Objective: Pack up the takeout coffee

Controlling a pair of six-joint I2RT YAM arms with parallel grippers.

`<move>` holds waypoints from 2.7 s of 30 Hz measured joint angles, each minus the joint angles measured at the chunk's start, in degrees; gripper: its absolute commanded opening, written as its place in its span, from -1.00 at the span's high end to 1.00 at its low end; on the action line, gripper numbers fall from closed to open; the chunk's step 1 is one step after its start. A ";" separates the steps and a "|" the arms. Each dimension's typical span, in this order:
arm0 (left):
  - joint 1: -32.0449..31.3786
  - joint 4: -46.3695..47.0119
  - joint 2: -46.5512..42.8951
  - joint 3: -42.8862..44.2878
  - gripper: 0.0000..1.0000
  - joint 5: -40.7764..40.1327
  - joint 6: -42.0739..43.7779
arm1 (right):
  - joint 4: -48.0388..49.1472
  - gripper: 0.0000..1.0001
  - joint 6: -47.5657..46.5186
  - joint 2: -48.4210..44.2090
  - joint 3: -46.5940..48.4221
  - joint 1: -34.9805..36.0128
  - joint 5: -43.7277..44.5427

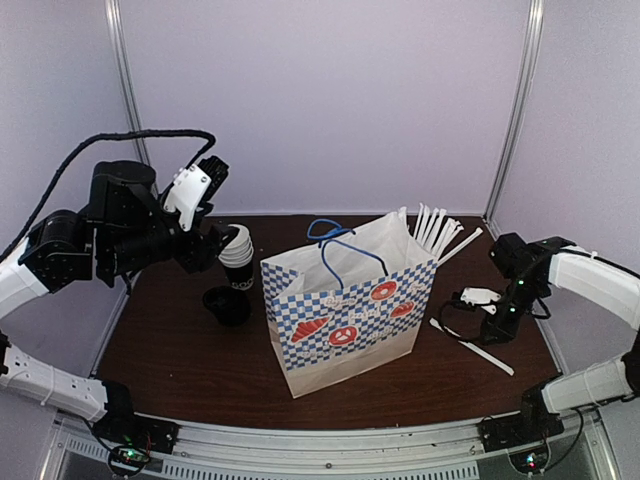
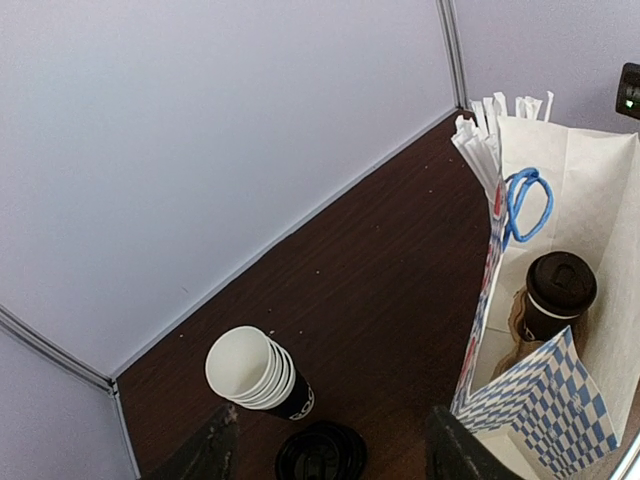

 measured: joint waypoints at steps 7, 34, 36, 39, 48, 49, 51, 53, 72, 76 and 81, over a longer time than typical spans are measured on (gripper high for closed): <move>0.00 -0.37 -2.62 -2.56 -0.32 -1.22 -0.04 | 5.51 0.36 -0.28 9.66 -3.87 0.63 2.84; 0.00 -0.26 -3.72 -4.46 -0.33 -1.81 -0.31 | 9.49 1.00 3.28 16.94 -1.49 5.05 10.54; 0.00 -0.20 -3.69 -4.46 -0.33 -1.77 -0.26 | 7.21 1.00 3.30 11.47 -1.18 5.05 10.86; 0.00 0.33 -3.65 -4.46 -0.33 -1.66 0.00 | 1.68 1.00 2.91 2.10 2.80 5.03 9.99; 0.00 1.55 -3.21 -4.22 -0.33 -0.68 0.09 | -11.76 1.00 1.88 -2.23 33.16 2.45 -14.16; 0.00 1.46 -2.97 -3.98 -0.33 -0.50 0.04 | -11.96 1.00 2.36 -0.28 36.85 2.54 -17.25; 0.00 1.27 -2.51 -3.26 -0.33 -0.22 -0.15 | -11.37 1.00 4.39 3.87 44.04 2.91 -23.34; 0.00 1.27 -2.38 -2.60 -0.33 0.11 -0.61 | -9.03 1.00 7.67 8.20 51.52 3.69 -29.46; 0.00 0.31 -4.09 -1.29 -0.34 0.50 -4.17 | 7.06 0.01 17.73 29.66 62.34 26.75 -39.19; 0.00 -0.33 -4.11 -1.14 -0.35 0.50 -4.20 | 7.06 -0.11 18.18 28.13 62.25 23.80 -39.21; 0.00 -0.74 -4.42 -1.16 -0.49 0.48 -4.07 | 8.76 -0.35 18.62 17.88 56.65 12.46 -39.06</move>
